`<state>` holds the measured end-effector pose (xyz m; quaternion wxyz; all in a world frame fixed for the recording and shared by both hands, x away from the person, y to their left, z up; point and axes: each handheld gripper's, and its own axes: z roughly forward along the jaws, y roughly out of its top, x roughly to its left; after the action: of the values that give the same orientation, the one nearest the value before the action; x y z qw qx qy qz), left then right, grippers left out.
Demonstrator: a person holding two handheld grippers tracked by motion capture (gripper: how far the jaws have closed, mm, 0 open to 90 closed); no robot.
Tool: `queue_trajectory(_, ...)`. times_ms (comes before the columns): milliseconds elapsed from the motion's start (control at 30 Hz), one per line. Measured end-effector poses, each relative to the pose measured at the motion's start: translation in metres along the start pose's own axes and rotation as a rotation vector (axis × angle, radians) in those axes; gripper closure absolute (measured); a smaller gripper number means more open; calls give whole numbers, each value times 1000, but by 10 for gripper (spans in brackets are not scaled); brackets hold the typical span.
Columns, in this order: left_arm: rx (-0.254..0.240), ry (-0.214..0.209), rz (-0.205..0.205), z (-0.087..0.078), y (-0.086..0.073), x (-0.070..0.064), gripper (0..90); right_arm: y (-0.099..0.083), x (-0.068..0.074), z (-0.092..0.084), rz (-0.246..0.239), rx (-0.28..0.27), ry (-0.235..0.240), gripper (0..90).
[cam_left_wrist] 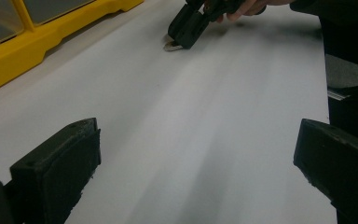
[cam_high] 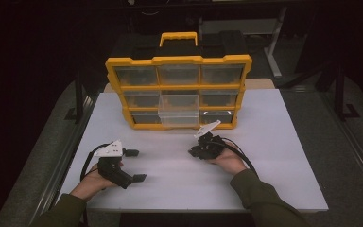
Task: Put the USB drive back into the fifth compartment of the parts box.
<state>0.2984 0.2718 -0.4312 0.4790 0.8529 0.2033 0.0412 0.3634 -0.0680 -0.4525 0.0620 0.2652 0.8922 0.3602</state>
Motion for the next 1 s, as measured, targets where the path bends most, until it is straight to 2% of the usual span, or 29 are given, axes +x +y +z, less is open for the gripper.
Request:
queue_trajectory(467,-3,-1,3,0,0,0,0,2,-3,-15,2,-9,13,778)
queue_trajectory(533,-3,-1,4,0,0,0,0,2,-4,-22,5,-12,9,778)
queue_trajectory(1000,-8,-7,1,0,0,-1,0,3,-6,-41,13,2,15,777)
